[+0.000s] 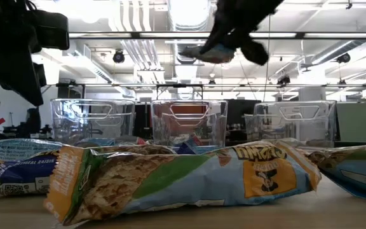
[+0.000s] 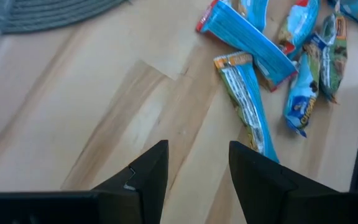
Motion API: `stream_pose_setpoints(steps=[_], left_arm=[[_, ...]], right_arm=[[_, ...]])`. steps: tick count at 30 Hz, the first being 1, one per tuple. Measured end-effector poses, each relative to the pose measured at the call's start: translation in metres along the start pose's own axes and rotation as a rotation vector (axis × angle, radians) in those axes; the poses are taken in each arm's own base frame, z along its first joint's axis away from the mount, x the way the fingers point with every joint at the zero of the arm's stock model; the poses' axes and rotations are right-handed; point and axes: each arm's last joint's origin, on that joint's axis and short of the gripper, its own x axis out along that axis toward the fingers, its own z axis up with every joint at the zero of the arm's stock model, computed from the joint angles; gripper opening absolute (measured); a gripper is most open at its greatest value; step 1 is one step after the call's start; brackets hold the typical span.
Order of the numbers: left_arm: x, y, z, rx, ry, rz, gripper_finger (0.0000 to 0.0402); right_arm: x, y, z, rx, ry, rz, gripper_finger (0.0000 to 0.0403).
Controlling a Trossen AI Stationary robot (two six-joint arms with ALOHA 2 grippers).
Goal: Pick and place Granola Bars by type
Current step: Put the red granola bar into the middle transparent bin
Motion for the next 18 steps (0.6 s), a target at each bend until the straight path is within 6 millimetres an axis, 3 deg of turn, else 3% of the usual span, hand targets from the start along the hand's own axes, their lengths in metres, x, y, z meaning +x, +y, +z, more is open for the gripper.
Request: stream_pose_setpoints(steps=[4, 7, 9, 13, 18], left_arm=[[0.0, 0.0, 0.001, 0.003, -0.014, 0.004, 0.0151], [0.0, 0.0, 0.001, 0.003, -0.016, 0.001, 0.0151], [0.0, 0.0, 0.001, 0.002, -0.015, 0.001, 0.0151], [0.0, -0.001, 0.001, -0.015, -0.019, -0.004, 0.0151], [0.0, -0.001, 0.001, -0.038, -0.021, -0.005, 0.0151]], right_arm=[[0.019, -0.038, 0.048, 0.122, -0.101, -0.088, 0.0048], [0.041, -0.064, 0.064, 0.254, -0.064, -0.124, 0.0082], [0.055, -0.071, 0.069, 0.356, -0.02, -0.07, 0.0111], [0.069, -0.06, 0.071, 0.3, 0.035, 0.088, 0.0171], [0.045, -0.019, 0.051, -0.235, 0.094, 0.198, 0.0212]])
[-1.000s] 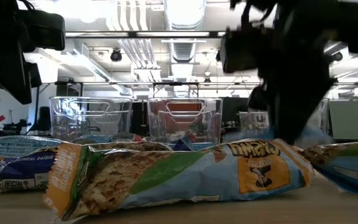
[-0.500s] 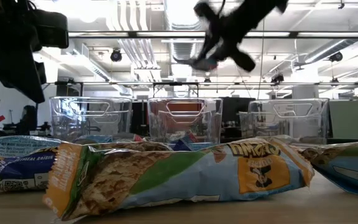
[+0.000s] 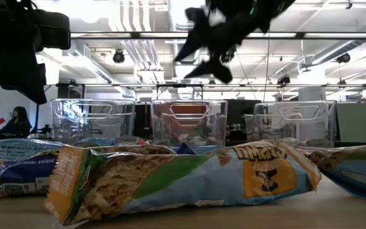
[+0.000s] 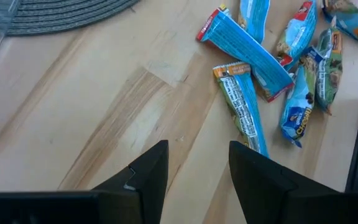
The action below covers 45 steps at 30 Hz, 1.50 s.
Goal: Pick and place Granola Bars by type
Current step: Put the red granola bar into the middle transparent bin
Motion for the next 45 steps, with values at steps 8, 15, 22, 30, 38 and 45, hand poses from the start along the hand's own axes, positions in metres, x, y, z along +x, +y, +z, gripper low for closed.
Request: stream_pose_setpoints(steps=[8, 15, 22, 30, 38, 45], left_arm=[[0.002, -0.007, 0.004, 0.039, -0.043, -0.065, 0.0151], [0.017, -0.02, 0.009, 0.075, -0.071, -0.135, 0.0151], [0.047, -0.03, 0.034, 0.192, -0.067, -0.034, 0.0151], [0.084, -0.043, 0.086, 0.345, -0.072, 0.026, 0.0151], [0.124, -0.082, 0.116, 0.507, -0.081, 0.023, 0.0151], [0.161, -0.096, 0.12, 0.531, -0.028, 0.056, 0.0179]], right_arm=[[-0.024, 0.051, -0.069, -0.428, 0.359, 0.007, 0.0213], [-0.009, 0.06, -0.108, -0.469, 0.455, -0.069, 0.0212], [-0.027, 0.07, -0.122, -0.437, 0.411, -0.223, 0.0212], [-0.042, 0.078, -0.138, -0.38, 0.415, -0.279, 0.0212], [-0.049, 0.091, -0.158, -0.362, 0.428, -0.276, 0.0212], [-0.059, 0.096, -0.173, -0.356, 0.41, -0.336, 0.0212]])
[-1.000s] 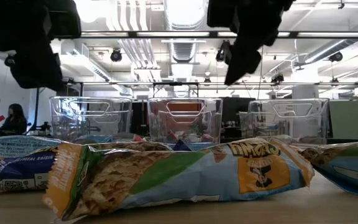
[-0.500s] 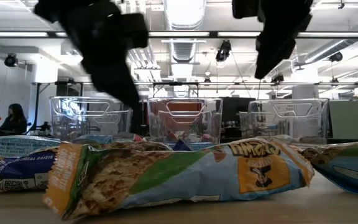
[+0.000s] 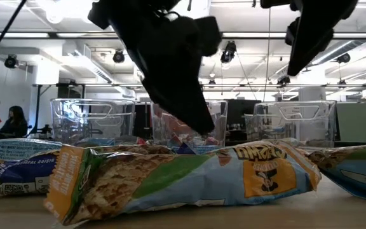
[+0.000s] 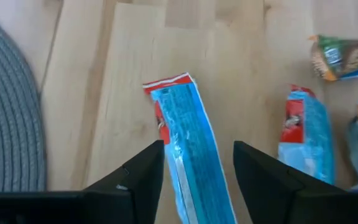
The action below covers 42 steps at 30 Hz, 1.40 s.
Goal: Pick and place Granola Bars by type
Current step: Put the red granola bar into the middle transparent bin
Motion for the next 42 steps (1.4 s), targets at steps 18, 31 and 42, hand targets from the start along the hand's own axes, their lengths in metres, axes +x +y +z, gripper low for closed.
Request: stream_pose_setpoints(steps=[18, 31, 42], left_arm=[[0.028, -0.003, -0.014, -0.081, 0.16, 0.058, 0.0227], [0.018, 0.004, -0.007, -0.111, 0.154, 0.096, 0.0063], [-0.114, 0.037, 0.05, -0.467, -0.34, 0.342, 0.004]], right_arm=[[-0.003, 0.008, -0.017, 0.001, -0.047, -0.068, 0.0212], [-0.007, 0.006, -0.016, 0.043, -0.106, -0.104, 0.0212], [-0.055, -0.017, -0.014, 0.301, -0.518, -0.238, 0.0212]])
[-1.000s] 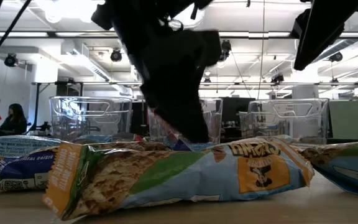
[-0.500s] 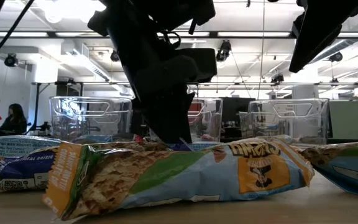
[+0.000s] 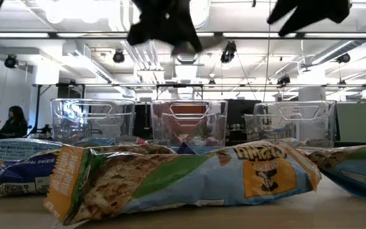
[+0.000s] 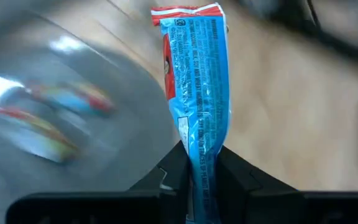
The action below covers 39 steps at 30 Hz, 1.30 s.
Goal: Pick and place Granola Bars by type
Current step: Put the red granola bar into the middle transparent bin
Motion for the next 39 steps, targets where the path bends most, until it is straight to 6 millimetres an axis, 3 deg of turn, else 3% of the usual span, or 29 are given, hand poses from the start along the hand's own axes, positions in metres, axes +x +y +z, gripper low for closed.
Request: stream_pose_setpoints(steps=[2, 4, 9, 13, 19, 23, 31, 35, 39], left_arm=[[-0.007, 0.02, 0.024, -0.11, -0.104, 0.065, 0.004], [0.001, 0.044, 0.046, -0.209, -0.143, 0.093, 0.004], [0.056, 0.108, 0.073, -0.378, -0.081, 0.093, 0.0041], [0.088, 0.133, 0.066, -0.409, 0.048, 0.073, 0.0053], [0.1, 0.132, 0.049, -0.381, 0.152, 0.119, 0.012], [0.084, 0.12, 0.051, -0.318, 0.172, 0.058, 0.0144], [0.005, 0.088, 0.067, -0.025, 0.122, -0.232, 0.0147], [-0.036, 0.073, 0.059, 0.054, 0.126, -0.322, 0.0147], [-0.054, 0.066, 0.039, 0.018, 0.156, -0.344, 0.0147]], right_arm=[[-0.004, -0.004, 0.005, 0.036, -0.053, -0.009, 0.0212], [-0.005, -0.007, 0.008, 0.052, -0.088, -0.018, 0.0212], [0.0, -0.006, 0.009, 0.055, -0.104, -0.039, 0.0212], [0.005, -0.001, 0.005, 0.054, -0.092, -0.044, 0.0212], [0.01, 0.004, -0.003, 0.051, -0.037, -0.037, 0.0212], [0.009, 0.004, -0.003, 0.047, -0.03, -0.033, 0.0212], [0.011, 0.012, -0.007, -0.113, 0.094, 0.063, 0.0212], [0.02, 0.025, -0.015, -0.231, 0.168, 0.145, 0.0212], [0.041, 0.039, -0.027, -0.309, 0.283, 0.219, 0.0212]])
